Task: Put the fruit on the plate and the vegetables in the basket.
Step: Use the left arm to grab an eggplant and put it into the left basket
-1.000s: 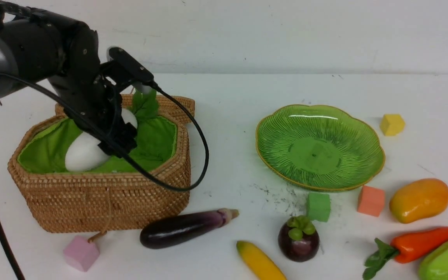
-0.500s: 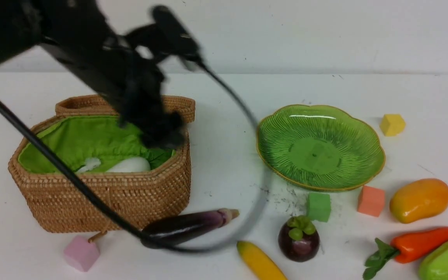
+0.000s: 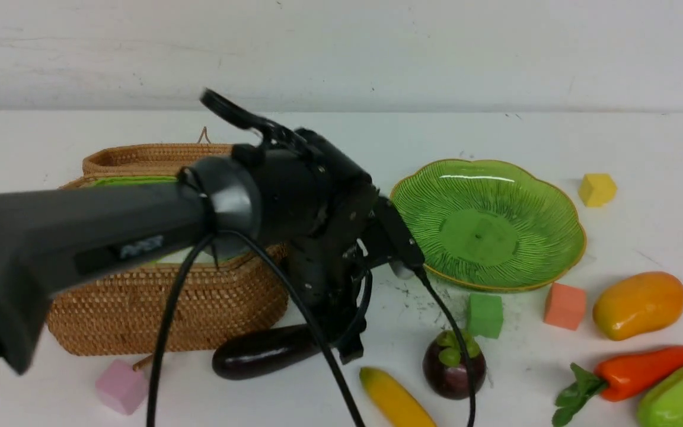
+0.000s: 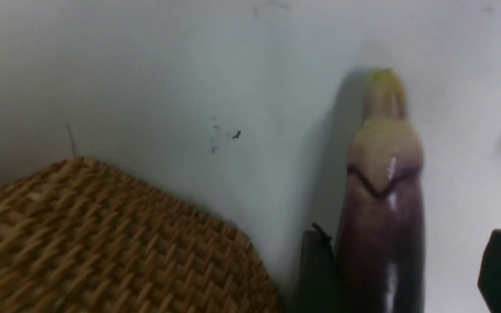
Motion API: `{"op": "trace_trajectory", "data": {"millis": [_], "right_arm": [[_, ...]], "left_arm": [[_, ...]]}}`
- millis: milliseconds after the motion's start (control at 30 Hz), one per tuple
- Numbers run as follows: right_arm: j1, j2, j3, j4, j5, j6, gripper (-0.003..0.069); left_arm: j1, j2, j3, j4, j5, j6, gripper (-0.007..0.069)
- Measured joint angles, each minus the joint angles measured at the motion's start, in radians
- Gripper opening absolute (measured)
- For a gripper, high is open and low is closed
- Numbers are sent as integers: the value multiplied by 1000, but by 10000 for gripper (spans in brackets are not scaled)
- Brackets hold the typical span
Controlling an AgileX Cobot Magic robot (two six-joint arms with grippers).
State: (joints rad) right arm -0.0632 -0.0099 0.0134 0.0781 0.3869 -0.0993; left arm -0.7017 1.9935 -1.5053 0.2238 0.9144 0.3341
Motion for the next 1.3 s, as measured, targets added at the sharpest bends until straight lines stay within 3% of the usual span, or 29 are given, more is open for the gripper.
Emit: {"op": "trace_trajectory", "data": {"millis": [567, 667, 800, 1167, 1300], "right_arm": [[0, 0, 0, 0, 0, 0, 243], [0, 0, 0, 0, 0, 0, 243], [0, 0, 0, 0, 0, 0, 243], [0, 0, 0, 0, 0, 0, 243], [0, 0, 0, 0, 0, 0, 243]], "left_arm": [[0, 84, -1, 3, -54, 4, 465], [0, 91, -5, -2, -48, 7, 428], [0, 93, -9, -17, -38, 55, 274], [0, 74, -56, -36, 72, 93, 274], [0, -15, -101, -146, 150, 174, 274]]}}
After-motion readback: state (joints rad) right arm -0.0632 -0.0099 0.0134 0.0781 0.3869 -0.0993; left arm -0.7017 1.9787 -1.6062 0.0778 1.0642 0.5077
